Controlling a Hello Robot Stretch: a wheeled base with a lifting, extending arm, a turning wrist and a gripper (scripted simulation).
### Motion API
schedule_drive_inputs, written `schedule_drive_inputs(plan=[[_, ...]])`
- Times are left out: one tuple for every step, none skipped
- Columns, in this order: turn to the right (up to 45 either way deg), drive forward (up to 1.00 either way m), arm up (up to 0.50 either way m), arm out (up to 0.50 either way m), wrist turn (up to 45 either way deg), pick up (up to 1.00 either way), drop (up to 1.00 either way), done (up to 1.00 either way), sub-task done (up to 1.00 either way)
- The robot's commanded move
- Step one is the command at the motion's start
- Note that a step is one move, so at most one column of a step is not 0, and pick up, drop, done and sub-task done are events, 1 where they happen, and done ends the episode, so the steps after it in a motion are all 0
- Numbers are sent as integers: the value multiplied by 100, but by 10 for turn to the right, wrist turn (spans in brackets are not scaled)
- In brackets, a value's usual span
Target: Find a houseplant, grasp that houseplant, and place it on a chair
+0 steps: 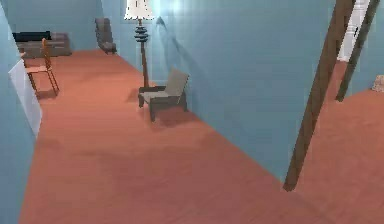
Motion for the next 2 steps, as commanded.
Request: schedule_drive_inputs(plan=[[-450, 0, 0, 0, 0, 0, 0, 0, 0], [0, 10, 0, 0, 0, 0, 0, 0, 0]])
